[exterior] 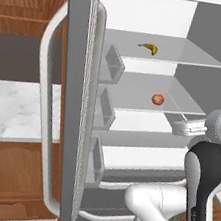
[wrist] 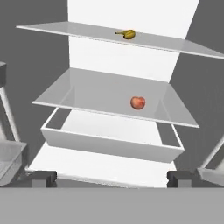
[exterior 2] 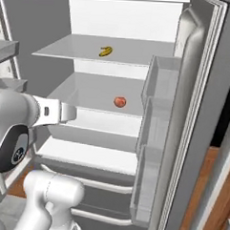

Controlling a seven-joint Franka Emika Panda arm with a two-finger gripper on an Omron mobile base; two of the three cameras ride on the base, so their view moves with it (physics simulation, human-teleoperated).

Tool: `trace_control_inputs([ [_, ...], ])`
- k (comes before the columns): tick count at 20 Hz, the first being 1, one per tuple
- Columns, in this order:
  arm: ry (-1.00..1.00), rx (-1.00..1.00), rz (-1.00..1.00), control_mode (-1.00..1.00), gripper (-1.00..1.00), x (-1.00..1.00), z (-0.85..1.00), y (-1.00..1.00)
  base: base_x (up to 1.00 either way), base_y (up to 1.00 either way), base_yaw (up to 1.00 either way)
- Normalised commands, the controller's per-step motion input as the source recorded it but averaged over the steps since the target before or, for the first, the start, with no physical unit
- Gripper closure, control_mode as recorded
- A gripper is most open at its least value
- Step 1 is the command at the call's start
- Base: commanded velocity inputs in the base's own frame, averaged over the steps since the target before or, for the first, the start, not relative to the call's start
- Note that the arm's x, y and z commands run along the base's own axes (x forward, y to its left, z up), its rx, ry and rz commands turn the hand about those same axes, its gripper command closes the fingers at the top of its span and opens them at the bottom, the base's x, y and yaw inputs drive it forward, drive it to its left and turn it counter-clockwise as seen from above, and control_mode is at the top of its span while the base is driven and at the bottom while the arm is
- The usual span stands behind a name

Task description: Retrieve the banana and peach from the fridge and place them into the bowl on the dining table.

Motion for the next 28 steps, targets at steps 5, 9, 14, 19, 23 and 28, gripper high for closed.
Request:
trace_control_inputs([
  [5, 0.00, 0.00, 0.00, 1.00, -1.00, 0.00, 0.00, 0.00, 1.00, 0.00, 0.00],
  [9, 0.00, 0.00, 0.00, 1.00, -1.00, 0.00, 0.00, 0.00, 1.00, -0.07, 0.00],
  [14, 0.00, 0.00, 0.00, 1.00, -1.00, 0.00, 0.00, 0.00, 0.93, -0.08, 0.00],
  [19, 0.02, 0.00, 0.00, -1.00, -1.00, 0.04, 0.03, -0.09, 0.13, -0.03, 0.00],
  [23, 0.00, 0.00, 0.00, -1.00, -1.00, 0.00, 0.57, -0.14, 0.00, 0.00, 0.00],
  [28, -0.03, -0.03, 0.00, -1.00, -1.00, 0.01, 0.91, 0.00, 0.00, 0.00, 0.00],
])
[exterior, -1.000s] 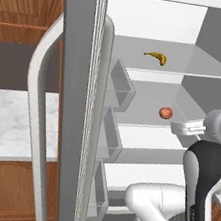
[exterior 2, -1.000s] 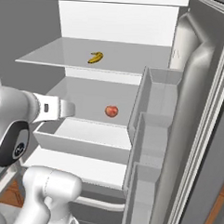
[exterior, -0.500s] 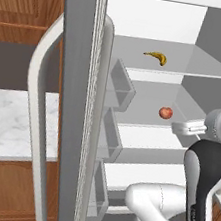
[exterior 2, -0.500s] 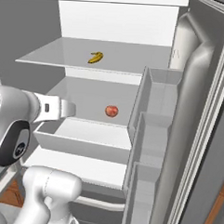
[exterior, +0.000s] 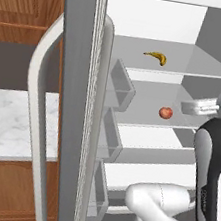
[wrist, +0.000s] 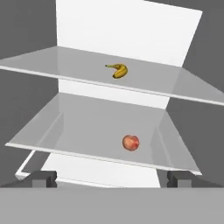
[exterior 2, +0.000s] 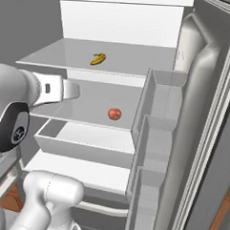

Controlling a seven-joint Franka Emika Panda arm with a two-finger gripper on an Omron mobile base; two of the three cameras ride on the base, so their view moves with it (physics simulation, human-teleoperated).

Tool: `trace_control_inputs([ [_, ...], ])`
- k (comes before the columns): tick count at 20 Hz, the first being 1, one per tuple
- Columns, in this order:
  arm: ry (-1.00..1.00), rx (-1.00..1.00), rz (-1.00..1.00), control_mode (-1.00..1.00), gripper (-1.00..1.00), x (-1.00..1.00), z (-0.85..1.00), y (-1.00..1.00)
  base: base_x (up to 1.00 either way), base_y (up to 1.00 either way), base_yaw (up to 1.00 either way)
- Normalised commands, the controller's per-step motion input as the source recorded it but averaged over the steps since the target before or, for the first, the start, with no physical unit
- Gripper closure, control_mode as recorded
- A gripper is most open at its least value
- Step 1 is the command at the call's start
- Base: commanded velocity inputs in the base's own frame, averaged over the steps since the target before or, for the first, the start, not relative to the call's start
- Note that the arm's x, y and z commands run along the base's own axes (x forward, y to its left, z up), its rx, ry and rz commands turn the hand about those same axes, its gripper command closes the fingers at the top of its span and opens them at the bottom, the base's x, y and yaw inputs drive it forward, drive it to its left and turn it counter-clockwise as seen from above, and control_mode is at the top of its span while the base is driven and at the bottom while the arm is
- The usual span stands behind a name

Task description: Retrieve the banana and peach from the fridge and place them into the bowl on the dining table.

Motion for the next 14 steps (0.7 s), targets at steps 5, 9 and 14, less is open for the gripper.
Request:
trace_control_inputs([
  [5, 0.09, 0.00, -0.02, -1.00, -1.00, 0.51, 0.54, 0.00, 0.00, 0.00, 0.00],
  [9, 0.00, 0.03, -0.02, -1.00, -1.00, 0.76, 0.00, 0.00, 0.00, 0.00, 0.00],
  [14, 0.00, 0.08, 0.00, -1.00, -1.00, 0.74, -0.01, 0.00, 0.00, 0.00, 0.00],
])
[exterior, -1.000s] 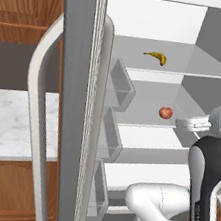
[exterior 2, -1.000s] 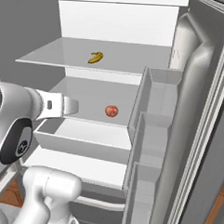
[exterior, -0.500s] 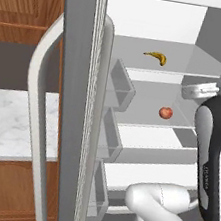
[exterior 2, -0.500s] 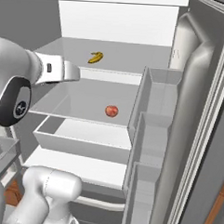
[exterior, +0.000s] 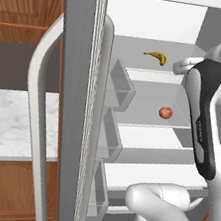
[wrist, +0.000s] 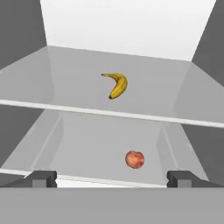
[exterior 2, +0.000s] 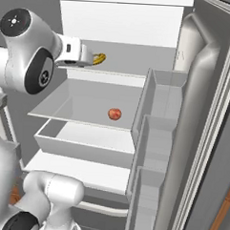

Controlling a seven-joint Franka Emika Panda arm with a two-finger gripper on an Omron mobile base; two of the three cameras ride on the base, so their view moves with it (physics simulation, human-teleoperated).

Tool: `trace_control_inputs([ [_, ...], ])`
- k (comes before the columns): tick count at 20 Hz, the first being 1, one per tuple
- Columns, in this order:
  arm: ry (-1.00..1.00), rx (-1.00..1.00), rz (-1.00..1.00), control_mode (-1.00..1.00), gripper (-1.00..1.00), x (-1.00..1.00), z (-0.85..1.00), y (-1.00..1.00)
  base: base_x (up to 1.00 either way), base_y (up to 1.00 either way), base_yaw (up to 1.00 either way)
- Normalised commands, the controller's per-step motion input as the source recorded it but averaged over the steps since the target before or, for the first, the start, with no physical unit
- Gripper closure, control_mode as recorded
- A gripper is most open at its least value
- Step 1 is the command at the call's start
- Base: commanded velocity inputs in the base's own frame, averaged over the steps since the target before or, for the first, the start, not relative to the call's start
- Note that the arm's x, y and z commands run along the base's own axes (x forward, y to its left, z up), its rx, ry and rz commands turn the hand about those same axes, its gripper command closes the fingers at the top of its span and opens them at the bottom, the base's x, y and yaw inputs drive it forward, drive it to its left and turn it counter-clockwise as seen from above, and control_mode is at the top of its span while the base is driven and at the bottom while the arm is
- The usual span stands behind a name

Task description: Retrieve the banana and peach from the fridge and place them into the bowl on the dining table.

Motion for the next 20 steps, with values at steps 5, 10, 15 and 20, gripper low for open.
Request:
trace_control_inputs([
  [5, 0.00, 0.08, 0.00, -1.00, -1.00, 0.64, -0.23, 0.00, 0.00, 0.00, 0.00],
  [10, 0.00, 0.07, -0.09, -1.00, -1.00, 0.67, -0.15, 0.00, 0.00, 0.00, 0.00],
  [15, 0.00, 0.01, -0.07, -1.00, -1.00, 0.78, -0.04, 0.00, 0.00, 0.00, 0.00],
  [20, 0.01, 0.01, 0.00, -1.00, -1.00, 0.83, -0.18, -0.01, 0.00, 0.00, 0.00],
])
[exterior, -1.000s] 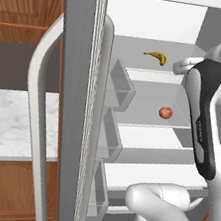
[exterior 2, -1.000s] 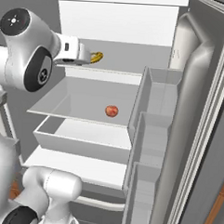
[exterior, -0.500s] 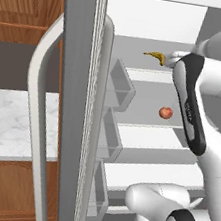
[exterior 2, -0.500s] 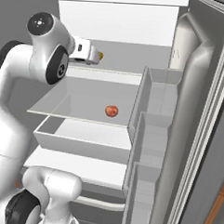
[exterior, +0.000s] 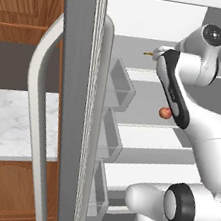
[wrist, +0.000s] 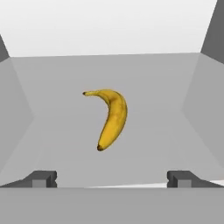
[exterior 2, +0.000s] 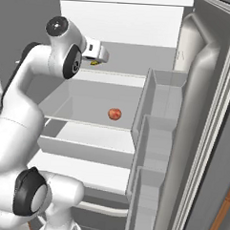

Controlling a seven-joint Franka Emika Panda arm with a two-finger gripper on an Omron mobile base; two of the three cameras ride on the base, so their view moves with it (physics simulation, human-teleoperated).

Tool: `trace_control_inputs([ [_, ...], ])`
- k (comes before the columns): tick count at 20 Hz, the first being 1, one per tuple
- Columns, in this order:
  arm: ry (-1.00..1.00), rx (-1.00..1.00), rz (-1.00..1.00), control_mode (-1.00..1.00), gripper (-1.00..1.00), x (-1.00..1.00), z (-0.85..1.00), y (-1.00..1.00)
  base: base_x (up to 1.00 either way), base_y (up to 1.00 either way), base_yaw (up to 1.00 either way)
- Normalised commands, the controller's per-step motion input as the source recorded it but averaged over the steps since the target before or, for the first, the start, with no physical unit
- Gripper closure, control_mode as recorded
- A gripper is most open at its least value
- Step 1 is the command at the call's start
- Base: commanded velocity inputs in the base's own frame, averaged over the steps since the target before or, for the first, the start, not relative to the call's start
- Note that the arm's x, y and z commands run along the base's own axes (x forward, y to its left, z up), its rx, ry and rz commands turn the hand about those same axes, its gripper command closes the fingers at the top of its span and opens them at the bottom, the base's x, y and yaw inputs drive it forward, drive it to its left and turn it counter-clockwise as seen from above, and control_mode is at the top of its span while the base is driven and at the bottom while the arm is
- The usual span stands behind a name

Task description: Retrieve the banana and peach from the fridge and place them into the bowl on the dining table.

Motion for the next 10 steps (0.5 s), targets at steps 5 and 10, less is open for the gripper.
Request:
trace_control_inputs([
  [5, 0.02, 0.02, 0.00, -1.00, -1.00, 0.70, -0.14, -0.08, 0.00, 0.00, 0.00],
  [10, 0.02, 0.01, 0.00, -1.00, -1.00, 0.63, -0.11, -0.10, 0.00, 0.00, 0.00],
])
